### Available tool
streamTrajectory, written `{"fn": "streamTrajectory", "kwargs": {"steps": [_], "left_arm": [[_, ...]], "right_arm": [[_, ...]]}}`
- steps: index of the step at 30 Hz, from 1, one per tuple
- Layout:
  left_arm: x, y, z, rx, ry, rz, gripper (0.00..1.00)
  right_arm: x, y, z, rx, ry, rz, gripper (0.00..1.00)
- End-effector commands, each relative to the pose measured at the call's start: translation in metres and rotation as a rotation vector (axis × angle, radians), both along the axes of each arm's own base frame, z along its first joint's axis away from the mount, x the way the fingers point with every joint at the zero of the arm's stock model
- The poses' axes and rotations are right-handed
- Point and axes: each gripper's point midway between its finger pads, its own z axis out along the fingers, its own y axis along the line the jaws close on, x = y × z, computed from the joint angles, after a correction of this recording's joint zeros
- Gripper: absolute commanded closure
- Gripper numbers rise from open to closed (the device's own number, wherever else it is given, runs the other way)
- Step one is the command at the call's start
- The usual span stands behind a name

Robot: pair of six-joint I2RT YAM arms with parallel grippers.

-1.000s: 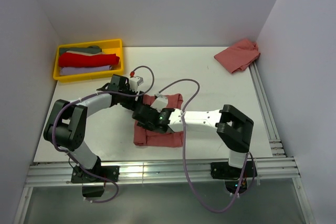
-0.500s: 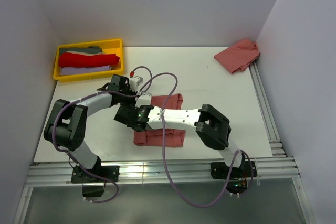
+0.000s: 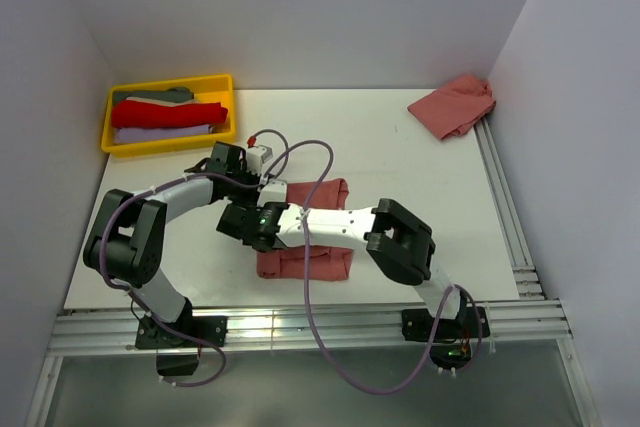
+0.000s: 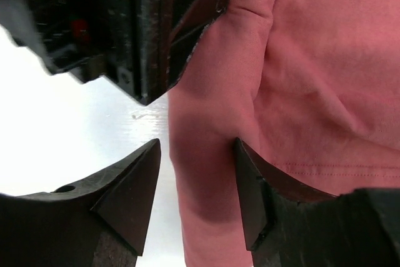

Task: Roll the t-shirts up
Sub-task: Roll the tshirt

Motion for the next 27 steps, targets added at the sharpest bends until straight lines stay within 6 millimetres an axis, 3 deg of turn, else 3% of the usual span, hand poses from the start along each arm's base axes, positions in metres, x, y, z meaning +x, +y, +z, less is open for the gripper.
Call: {"fn": "streamTrajectory", "kwargs": {"steps": [1,9,10,16,20,22,27], "left_arm": [[0.006,0.000,0.009,0.021,-0.045,-0.021,0.21],[0.008,0.001,0.017,0.019,-0.066,-0.022,0.19],[0.009,0.000,0.020,0.019,-0.080,-0.023,0.07],[0.017,0.002,0.045,-0.017,-0.141,-0.006,0.03],[0.020,0.006,0.058,-0.043,-0.179,0.009,0.03],[0.021,0.010,0.064,-0.052,-0.199,0.020,0.03],[0.022,0.020,0.074,-0.080,-0.225,0.043,0.03]], "right_arm": [[-0.008,-0.021,-0.033,-0.108,0.072,-0.011,0.41],[-0.014,-0.024,-0.049,-0.136,0.107,-0.001,0.41],[-0.014,-0.025,-0.051,-0.144,0.109,0.000,0.41],[-0.018,-0.029,-0.060,-0.141,0.138,0.006,0.42],[-0.017,-0.023,-0.058,-0.012,0.124,0.033,0.55],[-0.019,-0.015,-0.056,0.078,0.143,0.084,0.57],[-0.017,0.015,-0.030,0.450,0.108,0.204,0.69]]}}
